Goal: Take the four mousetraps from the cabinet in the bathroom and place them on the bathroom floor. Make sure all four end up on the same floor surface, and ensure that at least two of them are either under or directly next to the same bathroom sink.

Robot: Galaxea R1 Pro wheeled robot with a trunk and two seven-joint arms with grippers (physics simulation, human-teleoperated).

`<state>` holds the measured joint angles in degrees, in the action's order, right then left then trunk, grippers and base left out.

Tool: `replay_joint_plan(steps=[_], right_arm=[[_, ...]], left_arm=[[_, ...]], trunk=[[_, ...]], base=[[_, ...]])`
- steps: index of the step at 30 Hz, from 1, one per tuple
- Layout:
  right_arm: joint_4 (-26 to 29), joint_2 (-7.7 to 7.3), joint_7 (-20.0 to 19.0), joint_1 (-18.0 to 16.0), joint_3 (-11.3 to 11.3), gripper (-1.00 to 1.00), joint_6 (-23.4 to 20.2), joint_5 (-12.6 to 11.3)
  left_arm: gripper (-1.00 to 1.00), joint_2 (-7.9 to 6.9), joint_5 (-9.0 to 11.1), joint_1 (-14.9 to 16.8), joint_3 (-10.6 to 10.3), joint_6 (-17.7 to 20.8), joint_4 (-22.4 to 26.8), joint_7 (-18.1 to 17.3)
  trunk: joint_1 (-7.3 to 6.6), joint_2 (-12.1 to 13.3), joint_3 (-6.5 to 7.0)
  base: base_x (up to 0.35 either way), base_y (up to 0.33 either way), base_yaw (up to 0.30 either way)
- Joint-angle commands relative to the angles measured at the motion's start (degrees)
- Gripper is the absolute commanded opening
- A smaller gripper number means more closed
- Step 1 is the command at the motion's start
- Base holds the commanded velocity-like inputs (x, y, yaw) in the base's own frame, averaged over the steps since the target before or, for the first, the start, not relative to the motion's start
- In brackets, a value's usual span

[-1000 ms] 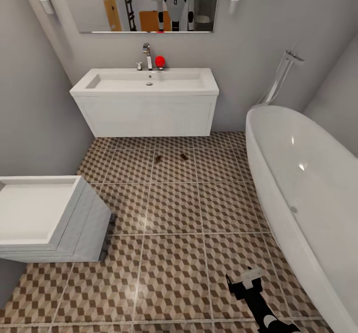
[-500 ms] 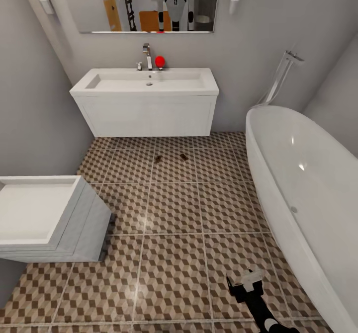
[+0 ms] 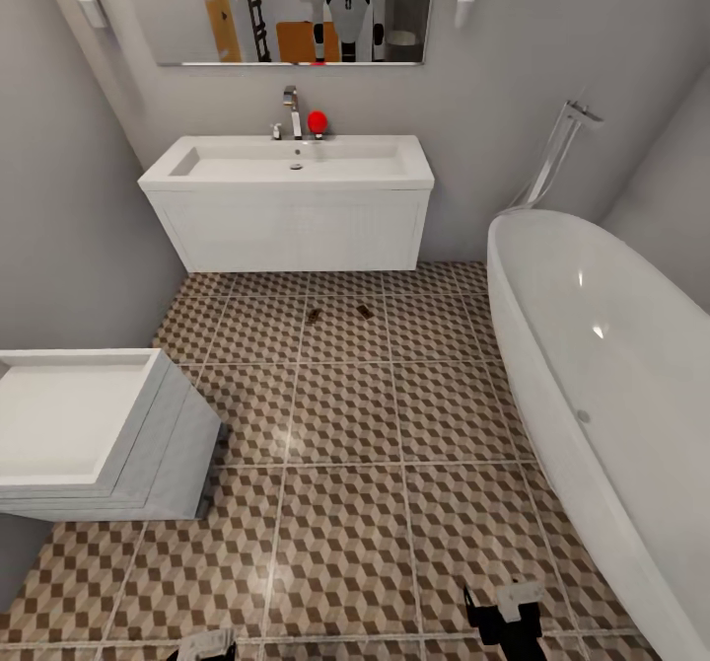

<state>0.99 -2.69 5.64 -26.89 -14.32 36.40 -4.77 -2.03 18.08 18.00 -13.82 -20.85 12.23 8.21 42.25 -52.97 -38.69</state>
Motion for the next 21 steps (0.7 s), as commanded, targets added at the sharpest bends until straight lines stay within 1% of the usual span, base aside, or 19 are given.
replay_joint_plan(steps=[1, 4, 9, 21], right_arm=[[-0.02, 0.02, 0.11, 0.21, -0.52, 1.0, 0.12, -1.03], [-0.02, 0.07, 0.09, 0.41, -0.53, 1.0, 0.1, -1.5], [-0.02, 0.26, 0.14, 0.57, -0.53, 1.0, 0.08, -1.89], [0.06, 0.32, 0.32, 0.61, -0.53, 1.0, 0.07, -1.99]], left_arm=[[1.0, -0.08, 0.41, 0.02, -0.56, 0.79, 0.41, 0.26], [1.0, -0.23, 0.44, 0.02, -0.62, 1.59, 0.67, 0.14], [1.0, -0.59, 0.42, 0.02, -0.67, 2.23, -0.5, -0.06], [1.0, -0.7, 0.39, 0.02, -0.68, 2.39, -1.41, -0.13]], trunk=[[0.0, -0.03, -0.04], [0.0, -0.03, -0.04], [0.0, -0.03, -0.04], [0.0, -0.03, -0.04]], base=[[0.0, 0.0, 0.0], [0.0, 0.0, 0.0], [0.0, 0.0, 0.0], [0.0, 0.0, 0.0]])
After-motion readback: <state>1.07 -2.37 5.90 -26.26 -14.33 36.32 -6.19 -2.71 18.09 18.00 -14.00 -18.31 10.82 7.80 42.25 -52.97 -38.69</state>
